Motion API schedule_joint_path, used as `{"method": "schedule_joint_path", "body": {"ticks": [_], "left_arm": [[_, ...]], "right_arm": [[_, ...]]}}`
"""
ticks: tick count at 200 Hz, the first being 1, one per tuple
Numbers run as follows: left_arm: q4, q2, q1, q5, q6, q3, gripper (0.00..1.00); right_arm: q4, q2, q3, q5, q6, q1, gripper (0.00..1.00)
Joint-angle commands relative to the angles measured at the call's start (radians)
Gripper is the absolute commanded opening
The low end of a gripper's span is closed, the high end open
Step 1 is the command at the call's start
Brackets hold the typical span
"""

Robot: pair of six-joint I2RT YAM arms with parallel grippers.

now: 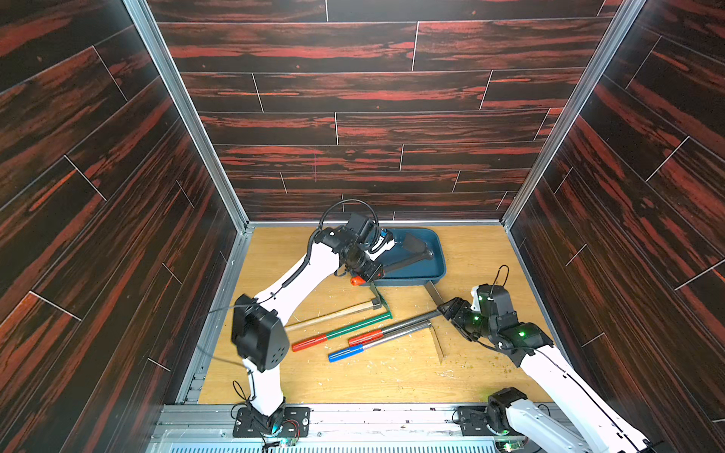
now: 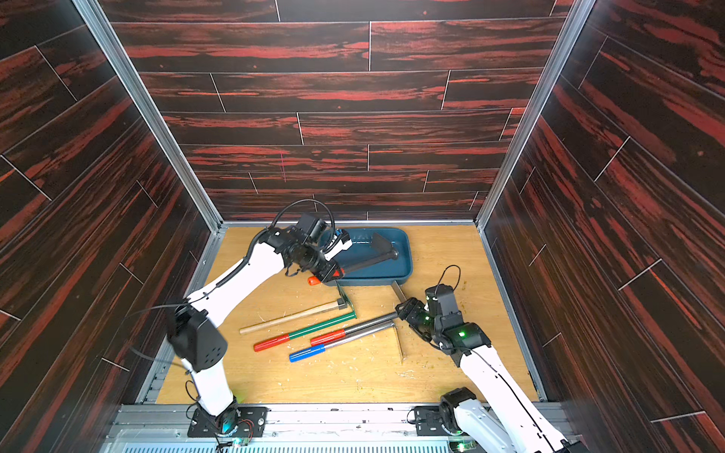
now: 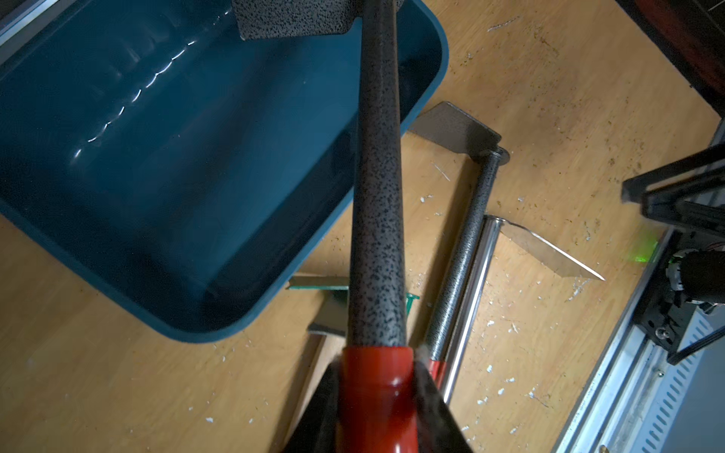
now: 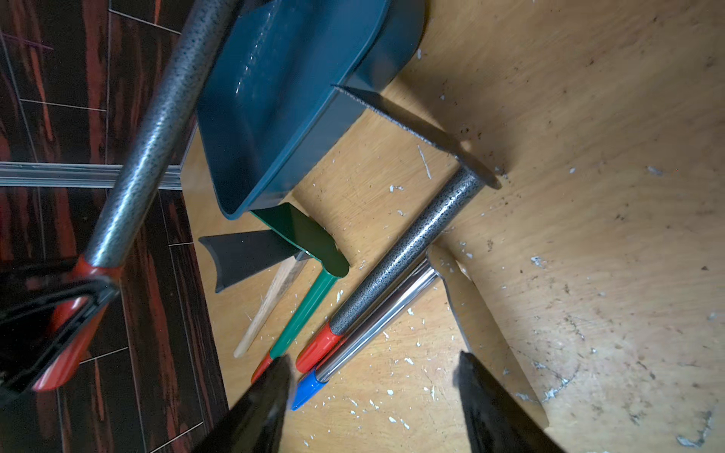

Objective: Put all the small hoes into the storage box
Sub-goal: Place the hoe in the storage box.

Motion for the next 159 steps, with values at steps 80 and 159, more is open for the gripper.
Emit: {"method": "schedule_joint_path", "body": {"ticks": [80,159], "left_arm": [[0.010,0.143,0.044,0.077,0.140,0.187,0.00],[-0.064,0.292,0.064,0.101,0.203,0.372,0.00]], "right_arm": [[0.024,0.018,-0.036,-0.101,-0.079,-0.087,0.71],[0.060,0.054,-0.046,-0.137,-0.093,-0.111,0.70]]}}
